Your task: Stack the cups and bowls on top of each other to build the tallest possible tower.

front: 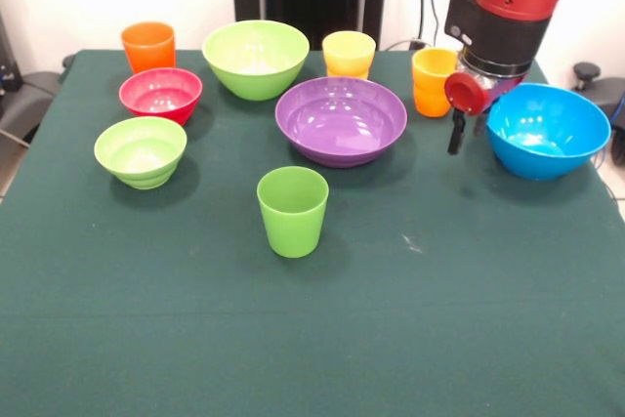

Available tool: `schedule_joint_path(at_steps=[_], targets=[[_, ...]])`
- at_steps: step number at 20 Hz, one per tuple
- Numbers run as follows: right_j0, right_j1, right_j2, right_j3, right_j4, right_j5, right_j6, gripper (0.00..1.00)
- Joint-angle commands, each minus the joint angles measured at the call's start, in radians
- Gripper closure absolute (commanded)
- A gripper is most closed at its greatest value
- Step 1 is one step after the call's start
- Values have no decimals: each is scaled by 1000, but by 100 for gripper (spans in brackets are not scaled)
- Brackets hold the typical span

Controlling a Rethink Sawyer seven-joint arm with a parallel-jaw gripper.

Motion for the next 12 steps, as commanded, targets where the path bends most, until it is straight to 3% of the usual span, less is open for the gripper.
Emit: schedule_joint_path(at_steps=[1,12], targets=[[36,-11,12,-95,-46,110,82,0],[38,-11,-29,-143,-102,108,22,0]])
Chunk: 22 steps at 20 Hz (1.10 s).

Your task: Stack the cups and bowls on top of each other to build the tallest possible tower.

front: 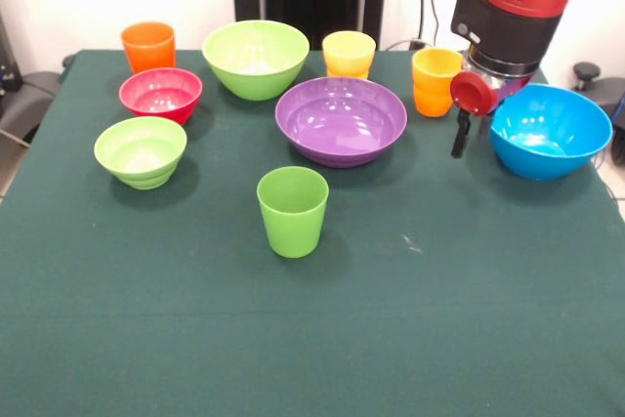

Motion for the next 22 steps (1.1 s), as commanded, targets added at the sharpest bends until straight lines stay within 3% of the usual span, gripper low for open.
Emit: schedule_joint_path(at_steps=[1,9,22], targets=[[13,-9,-3,-103,-104,89,18,0],[-20,-5,13,-98,-101,138,3,0],[-77,-49,125,-90,-29,364,-27,0]])
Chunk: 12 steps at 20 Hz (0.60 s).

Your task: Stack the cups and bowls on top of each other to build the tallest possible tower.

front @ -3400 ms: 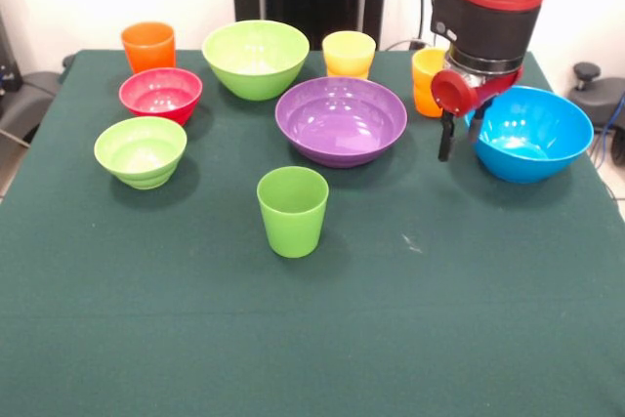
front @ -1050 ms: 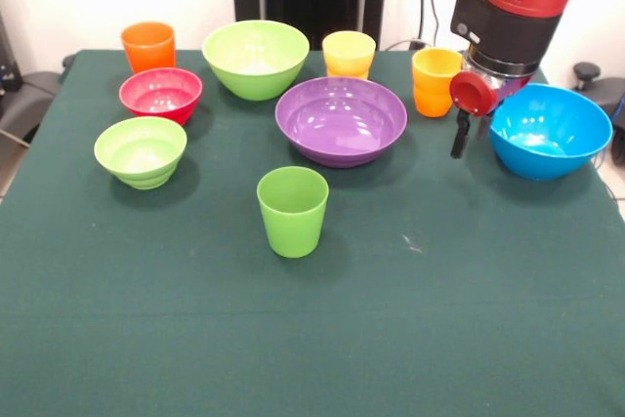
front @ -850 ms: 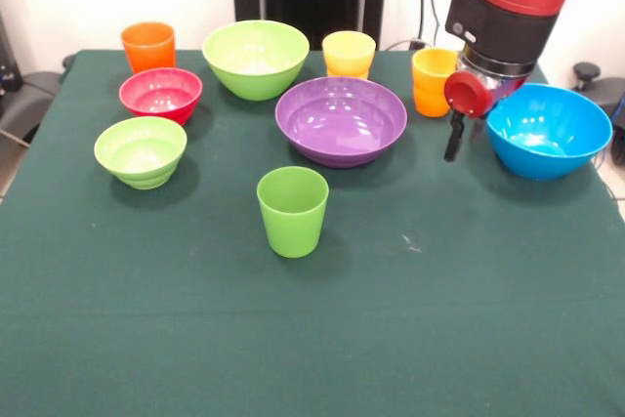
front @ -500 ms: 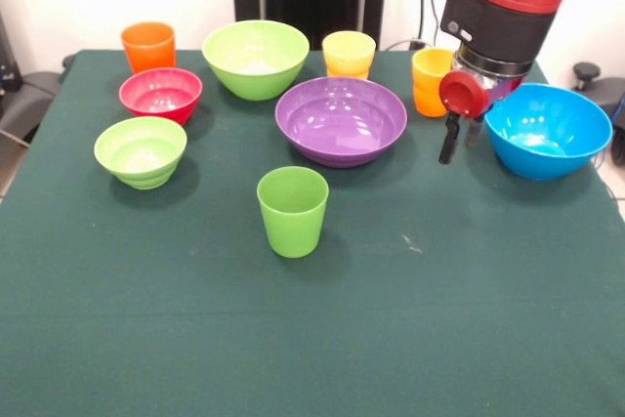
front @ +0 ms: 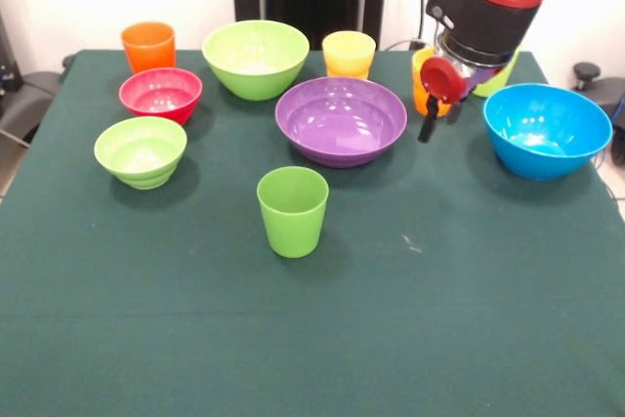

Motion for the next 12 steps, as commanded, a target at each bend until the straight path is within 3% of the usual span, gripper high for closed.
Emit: schedule_joint_path(at_steps=[1,12], targets=[[-36,-30,136,-29,13,182,-24,0],[-44,-60,199,10,54,179,28,0]])
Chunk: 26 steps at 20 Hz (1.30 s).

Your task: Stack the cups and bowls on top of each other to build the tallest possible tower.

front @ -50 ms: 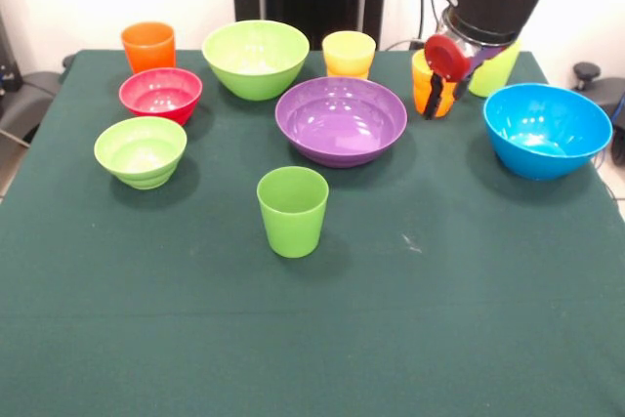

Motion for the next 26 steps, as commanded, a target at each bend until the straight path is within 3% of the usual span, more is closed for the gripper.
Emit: schedule_joint_path(at_steps=[1,13,20,26], targets=[[-4,-6,147,8,38,50,35,0],[27,-1,182,21,85,2,99,0],[17,-2,198,69,82,-80,95,0],[34,17,177,51,55,-89,108,0]])
